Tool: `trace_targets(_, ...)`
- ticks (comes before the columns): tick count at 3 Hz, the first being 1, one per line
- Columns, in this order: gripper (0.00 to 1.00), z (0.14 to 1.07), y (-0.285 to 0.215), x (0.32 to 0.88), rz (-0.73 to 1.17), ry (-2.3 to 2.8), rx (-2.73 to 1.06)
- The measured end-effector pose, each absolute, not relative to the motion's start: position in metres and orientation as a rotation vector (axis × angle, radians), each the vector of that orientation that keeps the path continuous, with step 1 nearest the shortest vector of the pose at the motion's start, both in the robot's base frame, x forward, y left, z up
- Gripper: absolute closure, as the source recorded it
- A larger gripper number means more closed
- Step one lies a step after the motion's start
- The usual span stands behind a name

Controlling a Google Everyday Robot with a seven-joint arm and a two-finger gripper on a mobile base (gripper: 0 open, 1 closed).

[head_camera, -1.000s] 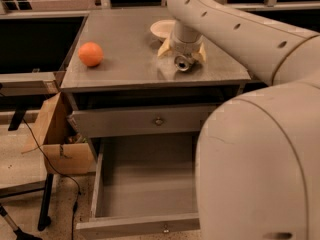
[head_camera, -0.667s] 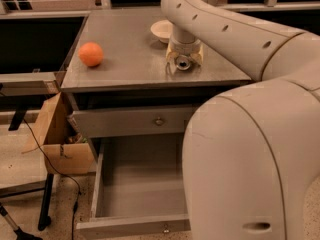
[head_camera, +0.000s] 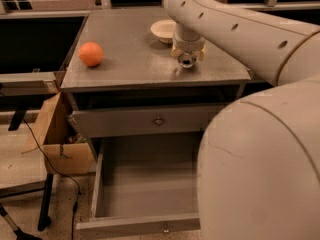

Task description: Place 7up can into middle drawer

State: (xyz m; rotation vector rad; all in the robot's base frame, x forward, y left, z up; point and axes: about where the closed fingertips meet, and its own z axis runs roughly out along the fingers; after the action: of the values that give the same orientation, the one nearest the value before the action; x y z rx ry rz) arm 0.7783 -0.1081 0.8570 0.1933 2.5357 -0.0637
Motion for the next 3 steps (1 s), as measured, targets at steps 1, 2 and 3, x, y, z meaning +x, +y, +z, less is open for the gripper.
trace_targets(1,1.0,0.897,-0.127,0.743,0.026,2.452,0.155)
trace_targets(2,1.0,0.923,-0.144,0.71,0.138,2.44,0.079)
trace_targets(3,1.0,0.932,-0.156,0.691,0.298,2.431,0.008)
